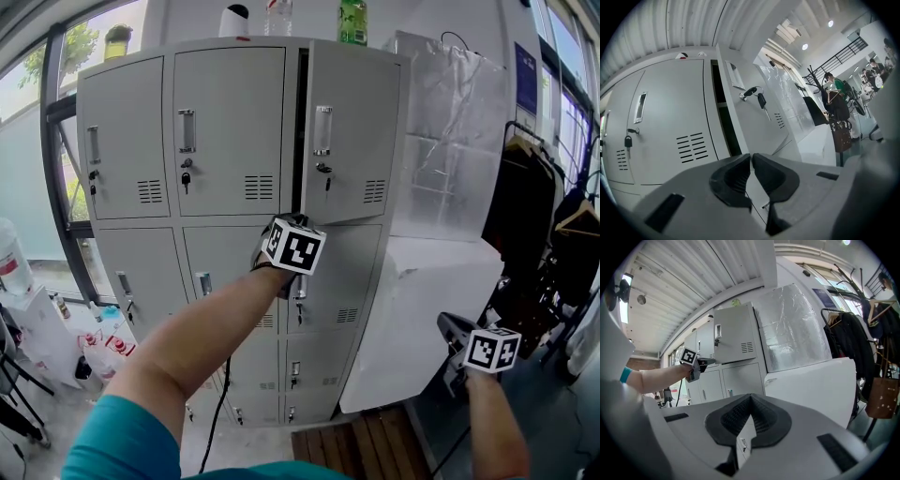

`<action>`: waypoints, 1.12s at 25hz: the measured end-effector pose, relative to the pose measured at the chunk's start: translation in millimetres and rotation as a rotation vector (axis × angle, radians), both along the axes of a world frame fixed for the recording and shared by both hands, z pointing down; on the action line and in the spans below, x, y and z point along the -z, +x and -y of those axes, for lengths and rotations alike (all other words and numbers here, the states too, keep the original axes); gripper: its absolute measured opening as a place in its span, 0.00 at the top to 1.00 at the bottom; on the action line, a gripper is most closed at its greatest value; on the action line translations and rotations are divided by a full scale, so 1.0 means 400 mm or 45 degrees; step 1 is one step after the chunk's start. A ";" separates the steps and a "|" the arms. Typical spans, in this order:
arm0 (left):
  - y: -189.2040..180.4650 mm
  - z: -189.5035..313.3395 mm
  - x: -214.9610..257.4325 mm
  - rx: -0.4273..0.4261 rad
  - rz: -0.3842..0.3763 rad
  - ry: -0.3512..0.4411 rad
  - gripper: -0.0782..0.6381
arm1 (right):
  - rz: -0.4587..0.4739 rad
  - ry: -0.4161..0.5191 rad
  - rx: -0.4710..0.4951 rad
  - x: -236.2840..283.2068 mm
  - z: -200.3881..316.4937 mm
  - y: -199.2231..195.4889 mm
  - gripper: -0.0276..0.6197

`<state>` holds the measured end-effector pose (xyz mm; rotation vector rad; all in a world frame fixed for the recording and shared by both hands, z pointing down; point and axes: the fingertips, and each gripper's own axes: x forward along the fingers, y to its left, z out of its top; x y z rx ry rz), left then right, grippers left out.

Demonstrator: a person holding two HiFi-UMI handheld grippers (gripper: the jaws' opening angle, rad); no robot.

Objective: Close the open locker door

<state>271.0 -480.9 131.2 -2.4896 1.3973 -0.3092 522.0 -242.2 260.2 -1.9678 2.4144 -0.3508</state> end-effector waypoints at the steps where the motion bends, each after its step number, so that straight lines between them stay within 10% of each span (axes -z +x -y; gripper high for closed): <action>1: 0.000 0.008 0.000 0.002 0.001 -0.005 0.84 | 0.003 -0.001 -0.004 -0.002 -0.002 0.004 0.97; 28: -0.020 0.207 0.009 0.269 0.025 -0.048 0.85 | -0.020 -0.002 -0.074 0.020 0.026 0.083 0.97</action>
